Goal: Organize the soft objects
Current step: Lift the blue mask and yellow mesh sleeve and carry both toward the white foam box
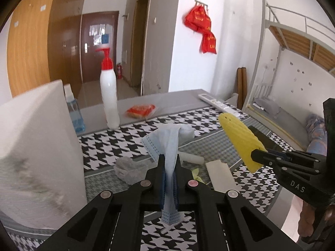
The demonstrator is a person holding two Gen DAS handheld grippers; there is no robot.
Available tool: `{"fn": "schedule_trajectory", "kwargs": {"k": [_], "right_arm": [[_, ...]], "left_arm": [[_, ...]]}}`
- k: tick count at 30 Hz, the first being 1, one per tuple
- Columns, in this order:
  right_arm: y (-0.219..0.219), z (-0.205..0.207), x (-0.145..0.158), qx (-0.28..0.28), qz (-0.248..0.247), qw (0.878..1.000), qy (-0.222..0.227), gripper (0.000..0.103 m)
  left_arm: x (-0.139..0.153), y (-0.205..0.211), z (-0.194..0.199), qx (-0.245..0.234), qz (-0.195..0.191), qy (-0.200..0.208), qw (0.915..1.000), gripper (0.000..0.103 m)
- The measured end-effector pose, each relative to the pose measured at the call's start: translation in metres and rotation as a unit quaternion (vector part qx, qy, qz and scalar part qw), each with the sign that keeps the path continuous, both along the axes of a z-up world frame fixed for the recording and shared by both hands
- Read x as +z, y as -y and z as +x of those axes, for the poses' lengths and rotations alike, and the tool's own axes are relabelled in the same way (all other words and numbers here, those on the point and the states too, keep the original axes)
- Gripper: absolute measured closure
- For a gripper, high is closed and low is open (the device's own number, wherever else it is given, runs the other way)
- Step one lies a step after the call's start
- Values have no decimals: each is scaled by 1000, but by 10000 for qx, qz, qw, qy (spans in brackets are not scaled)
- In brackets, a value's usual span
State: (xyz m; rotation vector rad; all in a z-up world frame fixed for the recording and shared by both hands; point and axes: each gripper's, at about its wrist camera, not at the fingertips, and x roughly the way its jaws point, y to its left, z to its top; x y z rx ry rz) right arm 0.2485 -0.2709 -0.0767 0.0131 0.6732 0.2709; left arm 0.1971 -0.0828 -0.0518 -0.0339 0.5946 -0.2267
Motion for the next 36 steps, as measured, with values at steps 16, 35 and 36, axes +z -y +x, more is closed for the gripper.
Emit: {"fn": "schedule_trajectory", "kwargs": {"k": [16,35,36], "right_arm": [[-7,-31,30,62,84,9989,468,89],[-39,-56,62,401,131,9950,911,89],[-41,-56,63,425,136,9947,923,89]], "left_arm": [[36,-14,-29,147,46,595,9981,97],[71,-60,-61,683,15,1169,9908,97],[73,-63,-63,726,27,1200,9901,97]]}}
